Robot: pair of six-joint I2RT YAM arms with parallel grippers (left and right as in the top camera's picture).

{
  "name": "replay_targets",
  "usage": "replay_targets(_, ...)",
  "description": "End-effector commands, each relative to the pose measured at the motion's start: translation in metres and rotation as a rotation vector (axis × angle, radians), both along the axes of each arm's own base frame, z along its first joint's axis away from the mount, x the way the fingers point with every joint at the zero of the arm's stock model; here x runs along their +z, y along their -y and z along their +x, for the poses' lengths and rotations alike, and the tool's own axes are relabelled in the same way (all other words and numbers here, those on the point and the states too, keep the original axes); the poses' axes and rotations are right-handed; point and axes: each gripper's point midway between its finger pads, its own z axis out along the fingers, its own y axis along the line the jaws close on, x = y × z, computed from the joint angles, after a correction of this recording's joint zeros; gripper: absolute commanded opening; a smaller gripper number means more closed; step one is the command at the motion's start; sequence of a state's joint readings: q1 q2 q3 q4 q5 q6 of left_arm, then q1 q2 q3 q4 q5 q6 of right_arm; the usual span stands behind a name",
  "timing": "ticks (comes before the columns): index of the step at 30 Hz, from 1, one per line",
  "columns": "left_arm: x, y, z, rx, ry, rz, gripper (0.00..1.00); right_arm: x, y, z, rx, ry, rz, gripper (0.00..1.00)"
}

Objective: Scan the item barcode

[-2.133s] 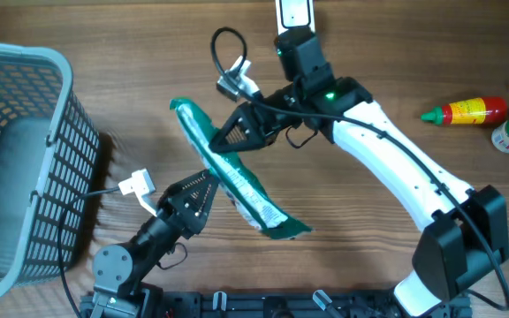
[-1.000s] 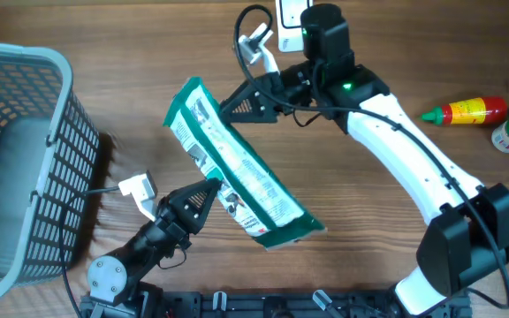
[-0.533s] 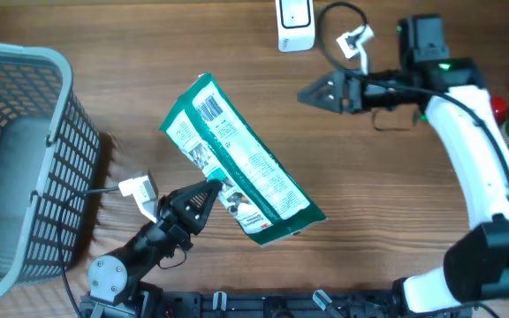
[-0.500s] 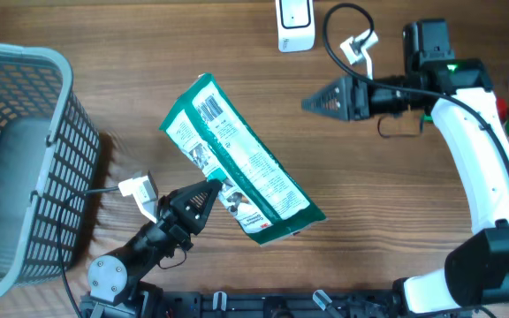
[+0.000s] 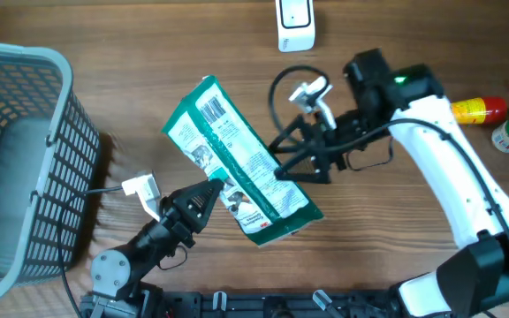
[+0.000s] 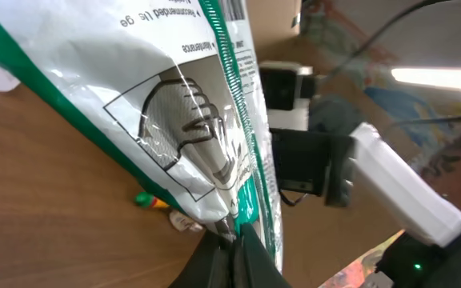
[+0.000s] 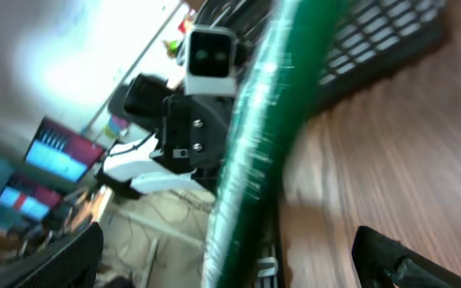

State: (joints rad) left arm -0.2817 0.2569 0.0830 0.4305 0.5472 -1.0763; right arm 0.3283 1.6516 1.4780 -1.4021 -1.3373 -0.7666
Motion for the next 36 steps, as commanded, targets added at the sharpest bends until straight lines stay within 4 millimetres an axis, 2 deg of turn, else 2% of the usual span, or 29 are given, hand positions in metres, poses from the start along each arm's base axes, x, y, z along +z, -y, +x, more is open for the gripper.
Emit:
replay_targets(1,0.001,-0.001,0.000,0.012,0.022,0.009,0.04,-0.012,-0.015,-0.003,0.006,-0.034,-0.105,1.00)
replay_targets(3,0.001,-0.002,0.001,0.021,0.022,0.007,0.04,-0.017,-0.023,-0.010,0.034,-0.015,-0.134,0.98)
replay_targets(5,0.001,-0.003,0.002,0.030,0.021,0.004,0.04,-0.022,-0.030,-0.016,0.063,0.016,-0.157,0.93)
replay_targets(6,0.001,-0.003,0.003,0.034,0.021,0.003,0.04,-0.025,-0.033,-0.015,0.059,0.018,-0.179,0.82)
replay_targets(7,0.003,-0.004,0.003,0.041,0.027,-0.001,0.04,-0.027,-0.034,-0.015,0.056,0.019,-0.188,0.77)
replay_targets(11,0.027,-0.010,-0.002,0.064,0.129,-0.040,0.04,-0.030,-0.033,-0.013,0.046,0.020,-0.214,0.75)
replay_targets(14,0.030,-0.011,-0.002,0.070,0.142,-0.047,0.04,-0.029,-0.034,-0.012,0.046,0.024,-0.205,0.68)
replay_targets(15,0.029,-0.010,-0.002,0.069,0.138,-0.046,0.04,-0.026,-0.035,-0.012,0.050,0.024,-0.182,0.63)
replay_targets(16,0.029,-0.010,-0.002,0.066,0.136,-0.044,0.04,-0.024,-0.036,-0.012,0.053,0.023,-0.168,0.52)
replay_targets(17,0.029,-0.010,-0.002,0.066,0.136,-0.044,0.04,-0.022,-0.037,-0.013,0.055,0.023,-0.161,0.38)
replay_targets(18,0.029,-0.010,-0.002,0.066,0.136,-0.044,0.04,-0.023,-0.038,-0.013,0.056,0.026,-0.163,0.15)
replay_targets(19,0.028,-0.010,-0.002,0.066,0.135,-0.043,0.04,-0.024,-0.037,-0.013,0.055,0.029,-0.170,0.05)
replay_targets(20,0.028,-0.010,-0.002,0.066,0.135,-0.043,0.04,-0.029,-0.036,-0.011,0.049,0.044,-0.199,0.05)
replay_targets(22,0.027,-0.010,-0.001,0.066,0.128,-0.041,0.22,-0.041,-0.032,-0.006,0.028,0.073,-0.270,0.05)
replay_targets(23,0.025,-0.010,0.000,0.067,0.119,-0.037,0.28,-0.045,-0.030,-0.003,0.013,0.071,-0.302,0.04)
replay_targets(24,0.022,-0.009,0.001,0.067,0.106,-0.033,0.28,-0.047,-0.028,-0.001,0.002,0.071,-0.315,0.04)
replay_targets(25,0.015,-0.009,0.003,0.069,0.078,-0.022,0.31,-0.043,-0.024,0.001,-0.012,0.075,-0.308,0.05)
replay_targets(27,0.006,-0.008,0.006,0.072,0.038,-0.009,0.51,-0.032,-0.018,0.000,-0.027,0.085,-0.284,0.05)
replay_targets(28,0.003,-0.008,0.007,0.074,0.024,-0.006,0.54,-0.026,-0.014,-0.002,-0.028,0.102,-0.268,0.05)
replay_targets(31,-0.002,-0.008,0.009,0.075,0.001,0.003,0.96,-0.006,0.004,-0.018,-0.005,0.199,-0.227,0.05)
replay_targets(32,-0.003,-0.008,0.009,0.076,-0.003,0.003,1.00,0.000,0.010,-0.024,0.001,0.233,-0.217,0.05)
replay_targets(36,-0.009,-0.011,0.013,0.100,-0.032,0.007,1.00,0.013,0.020,-0.045,0.006,0.254,-0.216,0.05)
